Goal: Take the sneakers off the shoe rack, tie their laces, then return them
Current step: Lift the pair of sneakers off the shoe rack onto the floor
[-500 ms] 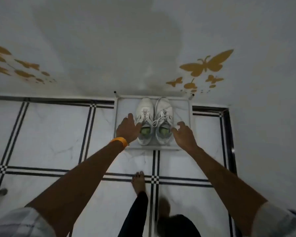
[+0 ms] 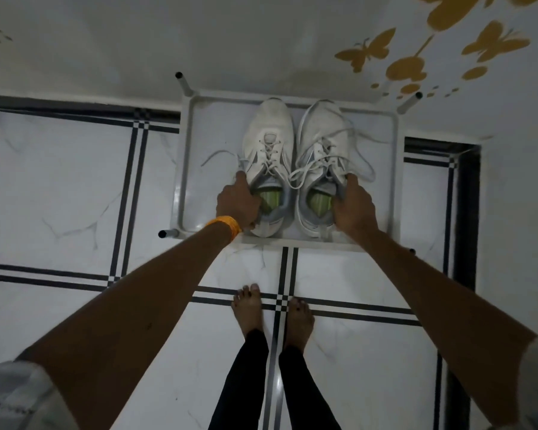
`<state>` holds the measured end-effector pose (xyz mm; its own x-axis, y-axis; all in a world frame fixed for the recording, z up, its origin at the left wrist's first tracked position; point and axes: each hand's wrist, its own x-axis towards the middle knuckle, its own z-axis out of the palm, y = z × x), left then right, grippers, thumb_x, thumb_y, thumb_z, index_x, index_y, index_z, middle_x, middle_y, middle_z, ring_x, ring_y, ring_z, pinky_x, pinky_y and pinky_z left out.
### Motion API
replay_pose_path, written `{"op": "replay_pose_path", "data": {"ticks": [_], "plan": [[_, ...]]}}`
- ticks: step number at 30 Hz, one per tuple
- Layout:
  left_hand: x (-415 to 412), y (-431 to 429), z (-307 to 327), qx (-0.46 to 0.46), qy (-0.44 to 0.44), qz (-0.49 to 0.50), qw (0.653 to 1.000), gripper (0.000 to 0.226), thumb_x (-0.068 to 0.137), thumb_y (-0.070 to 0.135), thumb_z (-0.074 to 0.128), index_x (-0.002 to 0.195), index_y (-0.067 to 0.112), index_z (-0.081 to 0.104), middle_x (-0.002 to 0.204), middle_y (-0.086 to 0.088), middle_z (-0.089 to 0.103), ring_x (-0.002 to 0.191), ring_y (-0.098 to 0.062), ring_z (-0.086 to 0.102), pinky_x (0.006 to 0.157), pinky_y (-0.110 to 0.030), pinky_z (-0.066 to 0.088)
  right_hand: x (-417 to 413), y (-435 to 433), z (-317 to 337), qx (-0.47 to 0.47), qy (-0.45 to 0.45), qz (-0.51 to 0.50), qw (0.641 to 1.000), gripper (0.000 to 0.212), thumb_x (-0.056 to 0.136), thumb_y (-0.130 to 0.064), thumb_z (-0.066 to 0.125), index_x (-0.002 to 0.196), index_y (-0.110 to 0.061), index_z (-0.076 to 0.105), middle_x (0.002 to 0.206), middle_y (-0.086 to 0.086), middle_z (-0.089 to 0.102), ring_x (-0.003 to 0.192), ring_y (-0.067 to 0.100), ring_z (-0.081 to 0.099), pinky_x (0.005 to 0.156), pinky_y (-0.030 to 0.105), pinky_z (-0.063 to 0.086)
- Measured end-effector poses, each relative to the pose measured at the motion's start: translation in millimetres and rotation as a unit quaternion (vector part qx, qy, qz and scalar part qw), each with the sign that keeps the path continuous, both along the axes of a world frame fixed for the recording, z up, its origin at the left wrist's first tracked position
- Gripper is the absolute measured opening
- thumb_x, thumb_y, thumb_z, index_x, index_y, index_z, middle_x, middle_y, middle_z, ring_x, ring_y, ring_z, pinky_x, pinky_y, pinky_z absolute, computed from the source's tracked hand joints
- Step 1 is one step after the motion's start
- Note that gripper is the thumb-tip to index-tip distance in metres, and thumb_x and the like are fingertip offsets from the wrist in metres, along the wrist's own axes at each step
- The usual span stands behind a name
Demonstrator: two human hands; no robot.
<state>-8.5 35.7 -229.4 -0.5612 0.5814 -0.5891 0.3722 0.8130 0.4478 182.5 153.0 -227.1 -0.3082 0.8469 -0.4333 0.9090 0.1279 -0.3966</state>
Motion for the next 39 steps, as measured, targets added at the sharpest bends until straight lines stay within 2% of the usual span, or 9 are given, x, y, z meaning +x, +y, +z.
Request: {"op": "replay_pose_path", "data": {"ticks": [4,7,14,19,25,28,31,34,39], "plan": [[8,-7,2,0.028,0.018,0.0,0.999,0.026,0.093,0.016,0.043,0.117,0.007,0.046,0.099,-0.024,0.066,0.084,-0.045,0.065,0.077,-0.049,0.057,4,-4,-1,-0.007,0.038,0.019,0.999,0.032,0.091,-0.01,0.043,0.122,-0.007,0.048,0.098,0.022,0.065,0.086,0.041,0.065,0.077,0.05,0.056],[23,-21,12,0.037,0.025,0.007,0.999,0.023,0.092,0.015,0.04,0.113,0.007,0.046,0.093,-0.025,0.067,0.078,-0.045,0.065,0.074,-0.05,0.057,13,-22,10,0.014,0.064,0.014,0.998,0.031,0.094,-0.008,0.042,0.123,-0.007,0.052,0.1,0.019,0.064,0.092,0.037,0.063,0.079,0.047,0.054],[80,-92,58,0.072,0.002,0.019,0.997,0.02,0.096,0.02,0.04,0.115,0.017,0.042,0.081,-0.016,0.066,0.061,-0.036,0.066,0.052,-0.049,0.059,70,-103,67,-0.005,0.12,-0.015,0.993,0.043,0.098,-0.009,0.045,0.14,-0.016,0.045,0.107,0.014,0.057,0.096,0.026,0.059,0.08,0.032,0.049],[117,-158,70,0.091,-0.002,0.005,0.996,0.035,0.098,0.016,0.04,0.133,0.015,0.039,0.083,-0.009,0.066,0.067,-0.029,0.065,0.064,-0.044,0.06,110,-173,76,-0.008,0.136,-0.031,0.99,0.048,0.097,-0.004,0.044,0.143,-0.018,0.042,0.106,0.011,0.055,0.092,0.019,0.055,0.08,0.03,0.046],[155,-258,29,0.11,-0.034,0.006,0.993,0.019,0.1,0.019,0.04,0.119,0.015,0.043,0.08,-0.011,0.066,0.058,-0.026,0.066,0.048,-0.043,0.06,158,-273,36,0.0,0.17,-0.036,0.985,0.049,0.095,-0.003,0.045,0.14,-0.021,0.045,0.095,0.004,0.049,0.083,0.023,0.059,0.066,0.048,0.058],[171,-300,3,0.114,-0.041,0.004,0.993,0.021,0.101,0.019,0.041,0.121,0.016,0.045,0.081,-0.009,0.068,0.058,-0.023,0.066,0.05,-0.041,0.061,178,-319,9,0.009,0.171,-0.04,0.984,0.046,0.095,-0.004,0.047,0.14,-0.013,0.046,0.101,0.008,0.055,0.088,0.023,0.06,0.07,0.048,0.059],[184,-325,-30,0.102,-0.054,0.01,0.993,0.032,0.101,0.021,0.041,0.132,0.015,0.042,0.086,-0.01,0.07,0.061,-0.023,0.066,0.061,-0.043,0.062,189,-348,-26,0.008,0.164,-0.056,0.985,0.045,0.096,-0.004,0.049,0.14,-0.007,0.046,0.109,0.012,0.058,0.095,0.026,0.063,0.072,0.046,0.06],[193,-335,-75,0.099,-0.053,0.011,0.994,0.039,0.101,0.023,0.042,0.139,0.014,0.038,0.091,-0.011,0.07,0.064,-0.024,0.067,0.065,-0.045,0.063,195,-357,-71,-0.006,0.158,-0.059,0.986,0.044,0.096,-0.003,0.049,0.14,-0.007,0.047,0.113,0.013,0.058,0.097,0.029,0.065,0.072,0.047,0.061],[203,-337,-168,0.12,-0.057,0.013,0.991,0.034,0.101,0.023,0.043,0.134,0.014,0.042,0.094,-0.01,0.068,0.066,-0.024,0.068,0.054,-0.042,0.062,207,-351,-160,-0.037,0.151,-0.051,0.987,0.046,0.098,-0.008,0.046,0.142,-0.02,0.042,0.11,0.008,0.055,0.091,0.03,0.065,0.064,0.044,0.062]]}}
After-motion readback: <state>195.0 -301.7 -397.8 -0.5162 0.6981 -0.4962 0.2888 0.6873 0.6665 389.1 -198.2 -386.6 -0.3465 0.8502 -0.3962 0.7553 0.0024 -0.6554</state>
